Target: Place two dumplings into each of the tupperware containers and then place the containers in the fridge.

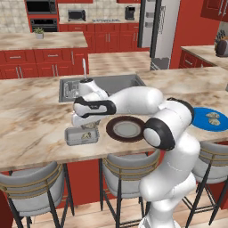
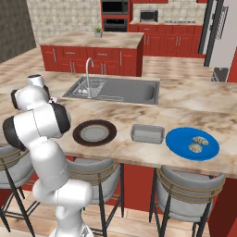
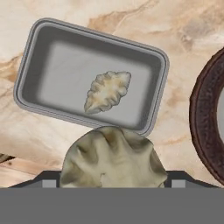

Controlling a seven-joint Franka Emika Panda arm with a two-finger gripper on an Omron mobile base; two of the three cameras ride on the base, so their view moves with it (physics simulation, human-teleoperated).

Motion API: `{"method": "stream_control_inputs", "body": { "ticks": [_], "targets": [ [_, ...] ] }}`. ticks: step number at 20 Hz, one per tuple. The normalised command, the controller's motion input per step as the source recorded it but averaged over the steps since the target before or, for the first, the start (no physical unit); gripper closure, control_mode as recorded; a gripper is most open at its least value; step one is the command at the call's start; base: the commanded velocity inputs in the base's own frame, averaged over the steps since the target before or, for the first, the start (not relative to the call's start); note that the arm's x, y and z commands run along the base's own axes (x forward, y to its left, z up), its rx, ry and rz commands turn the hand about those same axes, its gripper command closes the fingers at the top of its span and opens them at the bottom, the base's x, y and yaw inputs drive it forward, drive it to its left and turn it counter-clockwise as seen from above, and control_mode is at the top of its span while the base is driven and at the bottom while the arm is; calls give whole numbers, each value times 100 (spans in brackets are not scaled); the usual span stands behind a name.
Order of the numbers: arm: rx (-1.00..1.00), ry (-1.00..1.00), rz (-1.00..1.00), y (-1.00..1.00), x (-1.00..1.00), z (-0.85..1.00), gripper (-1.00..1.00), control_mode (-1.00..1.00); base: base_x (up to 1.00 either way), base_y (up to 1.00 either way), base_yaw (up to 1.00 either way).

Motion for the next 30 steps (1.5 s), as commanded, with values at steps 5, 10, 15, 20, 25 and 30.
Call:
{"method": "stream_control_inputs", "body": {
  "ticks": [5,10,15,20,25,30],
  "targets": [
    [0,0,0,10,25,-16,100,-100,0,0,0],
    [0,0,0,25,36,-45,100,-100,0,0,0],
    [0,0,0,41,18,-35,100,-100,0,0,0],
    [0,0,0,37,15,-21,100,-100,0,0,0],
    [0,0,0,18,12,-13,100,-100,0,0,0],
    [0,0,0,-2,1,-9,100,-100,0,0,0]
  ]
}}
